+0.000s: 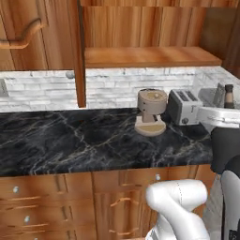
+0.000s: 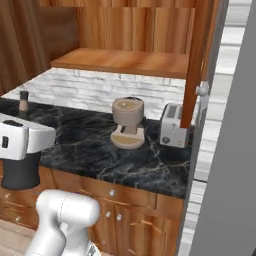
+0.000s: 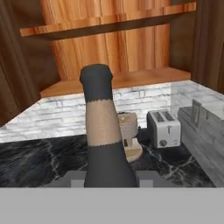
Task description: There is a bowl on the dining counter. Grab a lemon wedge from the fridge and place it in the bowl. Then get the liquor bottle and glass cup from the cabinet and place them next to the bowl.
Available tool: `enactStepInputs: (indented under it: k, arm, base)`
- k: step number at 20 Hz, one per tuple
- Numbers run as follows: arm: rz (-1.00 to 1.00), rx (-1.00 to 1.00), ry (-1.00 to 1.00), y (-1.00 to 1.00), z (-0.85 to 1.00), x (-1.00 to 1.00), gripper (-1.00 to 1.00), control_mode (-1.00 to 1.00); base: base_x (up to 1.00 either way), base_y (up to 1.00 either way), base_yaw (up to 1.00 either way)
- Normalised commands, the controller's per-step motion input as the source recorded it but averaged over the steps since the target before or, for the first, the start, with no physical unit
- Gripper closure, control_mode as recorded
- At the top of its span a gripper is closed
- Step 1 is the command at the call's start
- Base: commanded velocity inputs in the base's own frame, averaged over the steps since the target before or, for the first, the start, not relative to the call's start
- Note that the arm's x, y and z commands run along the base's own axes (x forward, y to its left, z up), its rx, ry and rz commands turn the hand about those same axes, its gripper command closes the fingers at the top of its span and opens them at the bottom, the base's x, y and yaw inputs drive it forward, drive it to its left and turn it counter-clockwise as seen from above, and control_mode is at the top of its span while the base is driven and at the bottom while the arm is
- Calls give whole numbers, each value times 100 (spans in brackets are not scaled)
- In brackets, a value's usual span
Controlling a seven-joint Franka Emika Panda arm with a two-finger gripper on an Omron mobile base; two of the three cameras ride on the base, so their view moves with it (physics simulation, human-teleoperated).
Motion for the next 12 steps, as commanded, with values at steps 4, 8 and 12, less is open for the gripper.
enactStepInputs:
  k: [4,8,12]
  arm:
    - [0,0,0,0,0,0,100,100]
    - [0,0,0,0,0,0,100,100]
    - [0,0,0,0,0,0,100,100]
  base:
    - [-74,51,83]
    - [-29,56,96]
    - [-27,64,93]
